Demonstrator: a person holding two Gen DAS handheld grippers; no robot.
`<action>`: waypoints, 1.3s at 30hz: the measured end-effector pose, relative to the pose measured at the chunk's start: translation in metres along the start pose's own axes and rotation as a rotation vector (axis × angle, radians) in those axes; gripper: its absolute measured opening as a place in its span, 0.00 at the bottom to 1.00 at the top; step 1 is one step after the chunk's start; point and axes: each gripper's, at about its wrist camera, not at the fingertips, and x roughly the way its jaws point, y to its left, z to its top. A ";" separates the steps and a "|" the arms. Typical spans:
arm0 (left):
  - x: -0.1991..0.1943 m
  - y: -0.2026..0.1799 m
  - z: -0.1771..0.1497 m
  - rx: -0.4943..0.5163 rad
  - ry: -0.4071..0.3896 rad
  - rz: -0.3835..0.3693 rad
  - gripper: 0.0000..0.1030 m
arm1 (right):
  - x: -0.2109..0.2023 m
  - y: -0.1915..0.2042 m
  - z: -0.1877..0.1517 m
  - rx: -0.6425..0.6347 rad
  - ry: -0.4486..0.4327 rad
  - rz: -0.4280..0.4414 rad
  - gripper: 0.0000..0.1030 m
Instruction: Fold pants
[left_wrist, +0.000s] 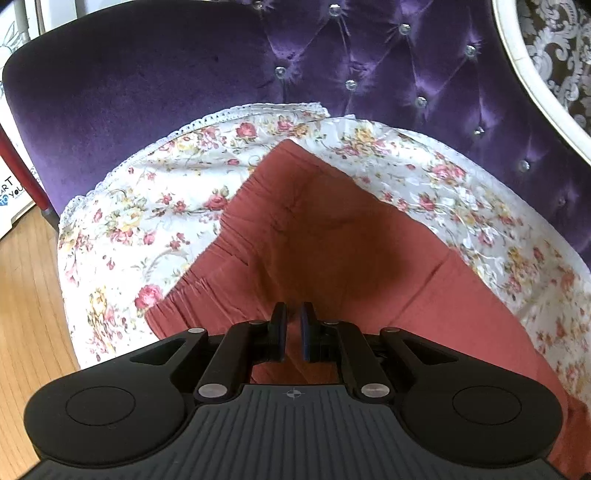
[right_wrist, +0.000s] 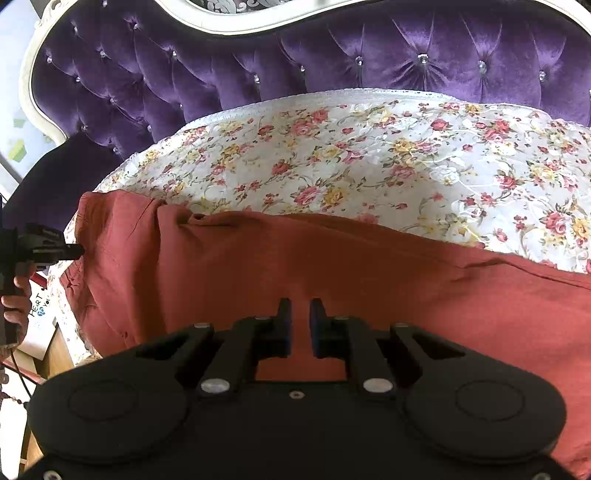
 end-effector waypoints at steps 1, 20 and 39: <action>0.002 0.001 0.001 -0.001 0.004 0.002 0.09 | 0.000 0.000 0.000 -0.001 0.002 0.001 0.21; 0.020 0.008 -0.009 0.031 0.030 -0.036 0.09 | 0.005 0.010 0.002 -0.028 0.017 0.021 0.21; 0.017 0.030 0.010 -0.053 0.027 -0.158 0.11 | 0.009 0.009 0.003 -0.031 0.028 0.025 0.21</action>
